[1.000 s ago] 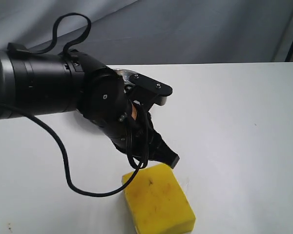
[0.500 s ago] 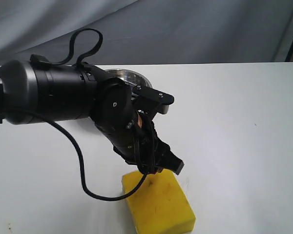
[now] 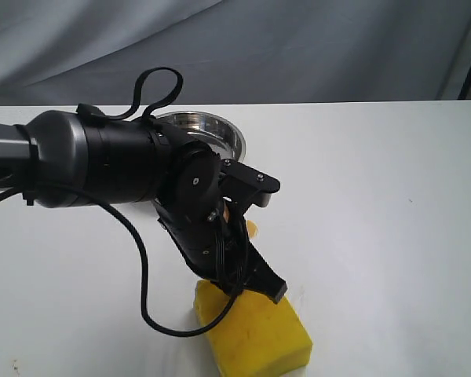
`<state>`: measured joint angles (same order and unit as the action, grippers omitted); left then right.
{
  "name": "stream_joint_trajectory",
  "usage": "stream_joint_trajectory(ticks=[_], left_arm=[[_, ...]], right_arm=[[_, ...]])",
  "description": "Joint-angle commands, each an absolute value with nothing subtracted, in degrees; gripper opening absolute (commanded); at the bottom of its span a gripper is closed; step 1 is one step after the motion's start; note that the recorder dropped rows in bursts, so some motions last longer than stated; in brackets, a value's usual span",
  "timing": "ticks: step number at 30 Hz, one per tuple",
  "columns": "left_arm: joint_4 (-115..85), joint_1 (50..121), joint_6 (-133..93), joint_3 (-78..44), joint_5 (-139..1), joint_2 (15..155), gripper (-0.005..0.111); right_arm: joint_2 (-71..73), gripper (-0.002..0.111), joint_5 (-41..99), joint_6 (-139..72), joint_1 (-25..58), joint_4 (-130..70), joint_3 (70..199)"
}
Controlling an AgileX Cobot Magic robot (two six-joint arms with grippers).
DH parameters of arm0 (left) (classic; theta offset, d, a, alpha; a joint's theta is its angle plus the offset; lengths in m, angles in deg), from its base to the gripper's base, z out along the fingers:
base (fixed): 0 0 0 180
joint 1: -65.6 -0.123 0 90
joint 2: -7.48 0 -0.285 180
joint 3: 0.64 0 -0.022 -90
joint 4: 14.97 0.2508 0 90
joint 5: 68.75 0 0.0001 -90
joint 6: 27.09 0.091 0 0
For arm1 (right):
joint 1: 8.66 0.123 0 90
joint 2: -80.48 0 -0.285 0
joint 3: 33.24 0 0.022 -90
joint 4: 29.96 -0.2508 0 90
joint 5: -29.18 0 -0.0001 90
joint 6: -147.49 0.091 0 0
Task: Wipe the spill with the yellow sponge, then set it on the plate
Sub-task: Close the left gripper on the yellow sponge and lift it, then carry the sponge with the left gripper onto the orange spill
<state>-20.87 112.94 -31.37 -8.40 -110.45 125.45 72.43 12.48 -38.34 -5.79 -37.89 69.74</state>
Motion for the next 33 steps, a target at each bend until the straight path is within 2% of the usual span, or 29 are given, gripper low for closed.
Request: stream_joint_trajectory(ticks=[1, 4, 13, 21, 33], left_arm=[[-20.38, 113.19, -31.18, -8.18, -110.68, 126.03, 0.000], [-20.38, 113.09, -34.46, -7.28, -110.80, 125.61, 0.000], [-15.76, 111.61, -49.90, 12.33, -117.09, 124.74, 0.000], [-16.12, 104.22, -58.70, 12.76, -114.72, 125.32, 0.000], [-19.32, 103.58, -65.71, 12.76, -107.98, 133.40, 0.000]], right_arm=[[72.70, 0.000, 13.38, -38.11, -5.77, -38.10, 69.54], [72.70, 0.000, 13.33, -38.11, -5.77, -38.22, 69.54], [72.70, 0.000, 13.33, -38.11, -5.77, -38.22, 69.54], [72.70, 0.000, 13.33, -38.11, -5.77, -38.22, 69.54], [72.70, 0.000, 13.33, -38.11, -5.77, -38.36, 69.54]])
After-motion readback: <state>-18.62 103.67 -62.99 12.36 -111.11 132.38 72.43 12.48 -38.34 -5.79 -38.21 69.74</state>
